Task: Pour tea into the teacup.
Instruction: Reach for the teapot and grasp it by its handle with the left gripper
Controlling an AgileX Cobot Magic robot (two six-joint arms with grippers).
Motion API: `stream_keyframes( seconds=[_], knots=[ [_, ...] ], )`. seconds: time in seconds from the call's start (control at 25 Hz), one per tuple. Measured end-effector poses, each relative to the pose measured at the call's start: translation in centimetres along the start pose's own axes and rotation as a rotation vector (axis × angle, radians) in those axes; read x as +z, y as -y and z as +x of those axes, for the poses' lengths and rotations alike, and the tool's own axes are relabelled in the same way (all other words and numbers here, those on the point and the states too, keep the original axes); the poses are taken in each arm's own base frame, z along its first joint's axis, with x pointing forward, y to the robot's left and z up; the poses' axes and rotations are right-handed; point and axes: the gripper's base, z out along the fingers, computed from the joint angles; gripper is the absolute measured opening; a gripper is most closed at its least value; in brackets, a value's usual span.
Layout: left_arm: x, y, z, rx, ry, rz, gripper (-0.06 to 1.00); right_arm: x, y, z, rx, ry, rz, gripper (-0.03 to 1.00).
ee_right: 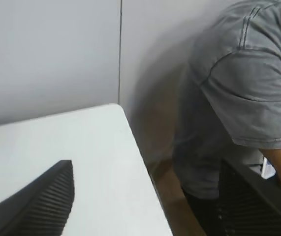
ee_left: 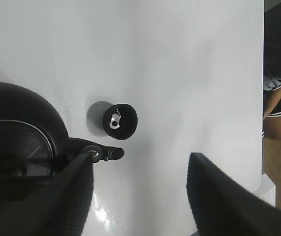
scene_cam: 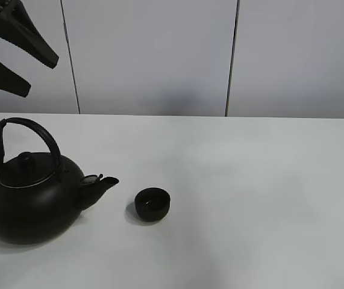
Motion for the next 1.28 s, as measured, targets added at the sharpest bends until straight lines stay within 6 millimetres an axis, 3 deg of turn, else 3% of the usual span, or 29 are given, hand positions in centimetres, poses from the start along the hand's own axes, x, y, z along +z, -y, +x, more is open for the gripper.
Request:
stream_keyframes(
  seconds=[0.08,0.2,0.32,0.4,0.48,0.6,0.88,1.08,1.28],
  knots=[
    [0.0,0.0,0.0,0.0,0.0,0.0,0.41,-5.4,1.5,1.9,0.059,0.117,-0.038,0.56],
    [0.0,0.0,0.0,0.0,0.0,0.0,0.41,-11.7,3.1,5.6,0.134,0.253,-0.097,0.56],
    [0.0,0.0,0.0,0.0,0.0,0.0,0.41,-15.2,3.7,9.5,0.17,0.331,-0.153,0.56],
    [0.0,0.0,0.0,0.0,0.0,0.0,0.41,-15.7,3.4,12.0,0.162,0.352,-0.195,0.56],
    [0.0,0.0,0.0,0.0,0.0,0.0,0.41,-15.5,2.7,14.3,0.15,0.351,-0.242,0.56],
    [0.0,0.0,0.0,0.0,0.0,0.0,0.41,-13.2,1.4,17.1,0.121,0.281,-0.284,0.56],
    [0.0,0.0,0.0,0.0,0.0,0.0,0.41,-4.7,-1.9,22.4,0.048,-0.04,-0.287,0.56],
    [0.0,0.0,0.0,-0.001,0.0,0.001,0.41,-1.3,-3.2,24.4,0.026,-0.127,-0.289,0.56],
    [0.0,0.0,0.0,-0.001,0.0,0.001,0.41,-0.5,-3.5,24.5,0.04,-0.09,-0.293,0.56]
  ],
)
